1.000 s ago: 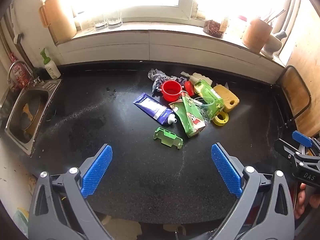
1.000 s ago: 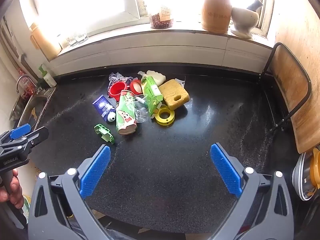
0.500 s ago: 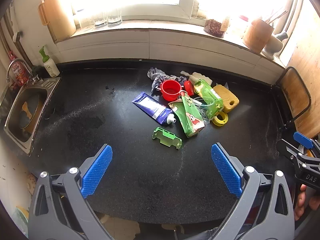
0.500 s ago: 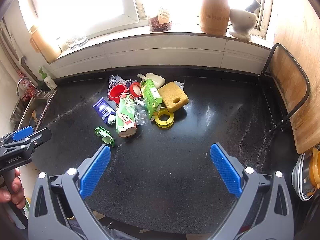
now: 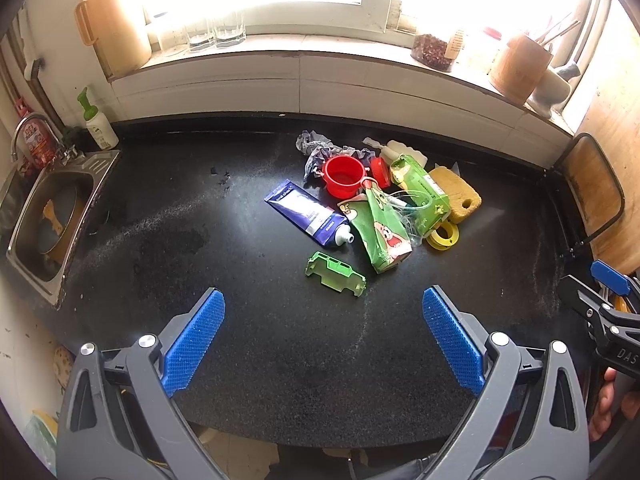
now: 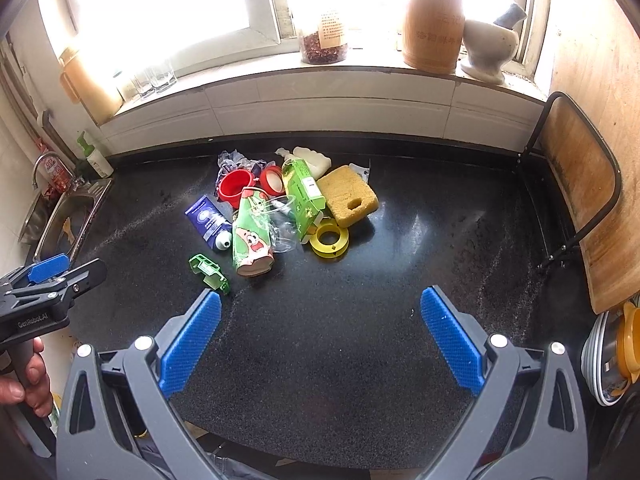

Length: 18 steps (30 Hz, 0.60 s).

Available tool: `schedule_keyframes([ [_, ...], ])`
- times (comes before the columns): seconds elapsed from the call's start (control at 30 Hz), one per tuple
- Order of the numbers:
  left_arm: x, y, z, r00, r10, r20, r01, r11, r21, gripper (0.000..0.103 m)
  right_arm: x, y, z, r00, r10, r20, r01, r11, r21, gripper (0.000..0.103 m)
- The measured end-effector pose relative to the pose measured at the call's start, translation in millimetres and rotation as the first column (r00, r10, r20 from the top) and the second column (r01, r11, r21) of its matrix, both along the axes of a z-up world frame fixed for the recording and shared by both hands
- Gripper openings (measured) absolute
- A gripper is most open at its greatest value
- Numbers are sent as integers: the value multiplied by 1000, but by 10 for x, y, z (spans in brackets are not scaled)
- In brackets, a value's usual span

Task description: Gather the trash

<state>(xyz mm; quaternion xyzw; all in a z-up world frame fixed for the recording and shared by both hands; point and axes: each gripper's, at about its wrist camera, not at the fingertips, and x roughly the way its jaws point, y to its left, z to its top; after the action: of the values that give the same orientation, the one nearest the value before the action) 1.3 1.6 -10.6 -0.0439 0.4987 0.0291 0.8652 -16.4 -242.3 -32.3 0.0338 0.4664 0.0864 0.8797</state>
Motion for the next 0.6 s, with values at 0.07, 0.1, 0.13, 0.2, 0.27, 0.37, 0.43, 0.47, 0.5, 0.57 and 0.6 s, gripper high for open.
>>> schedule_keyframes([
  [0.07, 57, 19, -10, 1000, -3, -5, 3, 1000, 0, 96, 16, 1, -3, 1000, 1, -1, -1, 1000, 0, 97],
  [0.1, 65, 21, -11, 1000, -4, -7, 4, 1000, 0, 96, 25, 2, -5, 1000, 0, -1, 0, 1000, 0, 97],
  [0.13, 68, 23, -15, 1000, -4, -8, 4, 1000, -1, 96, 33, 3, -7, 1000, 0, -2, 0, 1000, 2, 97],
  [0.2, 76, 26, -25, 1000, -5, -10, 5, 1000, 0, 96, 64, 7, -11, 1000, 0, -4, 0, 1000, 3, 97],
  [0.27, 86, 31, -34, 1000, -5, -12, 5, 1000, 1, 96, 73, 7, -14, 1000, 0, -3, 0, 1000, 3, 97],
  [0.37, 105, 43, -50, 1000, -4, -16, 4, 1000, -2, 96, 101, 12, -24, 1000, -1, -3, 1, 1000, 4, 97],
  [0.43, 121, 49, -63, 1000, -4, -19, 4, 1000, -3, 96, 153, 9, -41, 1000, -3, -8, 3, 1000, 4, 97],
  [0.47, 130, 51, -71, 1000, -6, -20, 6, 1000, -5, 96, 177, 10, -56, 1000, -3, -10, 3, 1000, 3, 97],
  [0.5, 140, 53, -79, 1000, -8, -22, 7, 1000, -7, 96, 202, 3, -67, 1000, -4, -11, 4, 1000, 3, 97],
  [0.57, 250, 59, -79, 999, -15, -28, 15, 1000, -14, 96, 283, -12, -92, 1000, -3, -14, 3, 1000, 1, 97],
  [0.6, 277, 63, -92, 999, -18, -29, 17, 1000, -17, 96, 330, -21, -107, 1000, -2, -15, 2, 1000, -2, 97],
])
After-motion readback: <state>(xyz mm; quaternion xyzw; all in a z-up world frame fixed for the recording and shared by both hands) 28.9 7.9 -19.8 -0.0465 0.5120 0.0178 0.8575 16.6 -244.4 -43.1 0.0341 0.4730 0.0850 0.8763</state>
